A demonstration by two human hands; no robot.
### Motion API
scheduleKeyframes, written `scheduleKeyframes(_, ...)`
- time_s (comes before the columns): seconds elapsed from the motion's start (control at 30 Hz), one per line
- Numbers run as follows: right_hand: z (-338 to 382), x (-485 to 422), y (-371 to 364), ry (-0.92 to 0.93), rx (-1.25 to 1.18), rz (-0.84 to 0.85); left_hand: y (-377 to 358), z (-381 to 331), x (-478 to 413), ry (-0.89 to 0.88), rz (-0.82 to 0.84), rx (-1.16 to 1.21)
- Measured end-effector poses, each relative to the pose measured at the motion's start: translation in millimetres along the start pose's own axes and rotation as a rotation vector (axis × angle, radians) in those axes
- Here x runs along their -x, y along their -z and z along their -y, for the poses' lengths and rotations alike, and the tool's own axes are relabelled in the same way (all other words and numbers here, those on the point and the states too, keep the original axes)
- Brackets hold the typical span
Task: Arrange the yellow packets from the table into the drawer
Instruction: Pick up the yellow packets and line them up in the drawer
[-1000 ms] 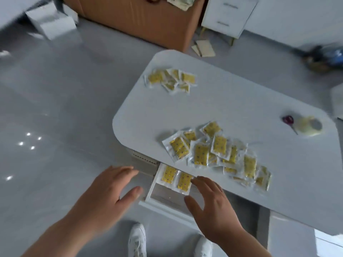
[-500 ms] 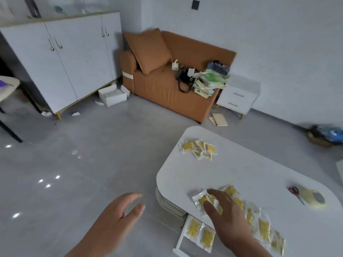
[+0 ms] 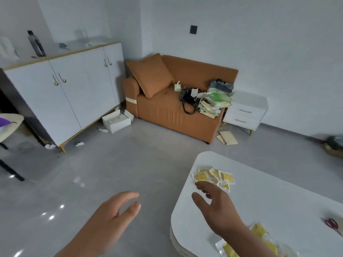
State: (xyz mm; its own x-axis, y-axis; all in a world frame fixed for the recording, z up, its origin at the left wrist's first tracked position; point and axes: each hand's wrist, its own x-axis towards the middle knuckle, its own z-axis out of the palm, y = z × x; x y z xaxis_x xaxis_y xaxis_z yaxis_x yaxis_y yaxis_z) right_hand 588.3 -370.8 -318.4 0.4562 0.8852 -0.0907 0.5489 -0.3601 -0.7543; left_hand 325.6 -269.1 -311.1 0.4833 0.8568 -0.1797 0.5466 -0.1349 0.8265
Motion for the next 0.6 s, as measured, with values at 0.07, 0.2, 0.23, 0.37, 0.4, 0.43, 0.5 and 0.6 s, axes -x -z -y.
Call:
scheduleKeyframes(0.07, 4.1, -31.7, -6.0, -0.037, -0.029, -0.009, 17.4, -1.9, -36.6, 0.014, 0.018, -0.012)
scheduleKeyframes(0.2, 15.6, -82.2, -7.2, -0.103, -0.072, -0.028, 45.6, -5.3, -102.1, 0.019, 0.059, -0.028)
scheduleKeyframes(0.23, 19.3, -94.0, -5.3, -0.113, -0.068, -0.029, 51.3, -9.2, -116.5, 0.002, 0.051, -0.012)
scheduleKeyframes(0.37, 33.3, -138.7, 2.1, -0.141, -0.041, -0.071, 69.1, -18.9, -171.6, -0.052, 0.083, 0.015)
scheduleKeyframes(0.4, 36.6, -149.2, 2.8, -0.143, -0.023, -0.090, 72.2, -20.1, -186.3, -0.051, 0.105, 0.022)
scheduleKeyframes(0.43, 40.3, -160.3, 3.2, -0.144, -0.008, -0.108, 74.6, -19.2, -203.5, -0.048, 0.132, 0.019)
scheduleKeyframes(0.5, 47.9, -181.6, 2.2, -0.157, 0.010, -0.142, 82.2, -20.5, -239.0, -0.090, 0.189, 0.043)
scheduleKeyframes(0.6, 58.5, -215.2, -3.7, -0.181, 0.029, -0.224, 93.9, -25.1, -302.3, -0.165, 0.231, 0.034)
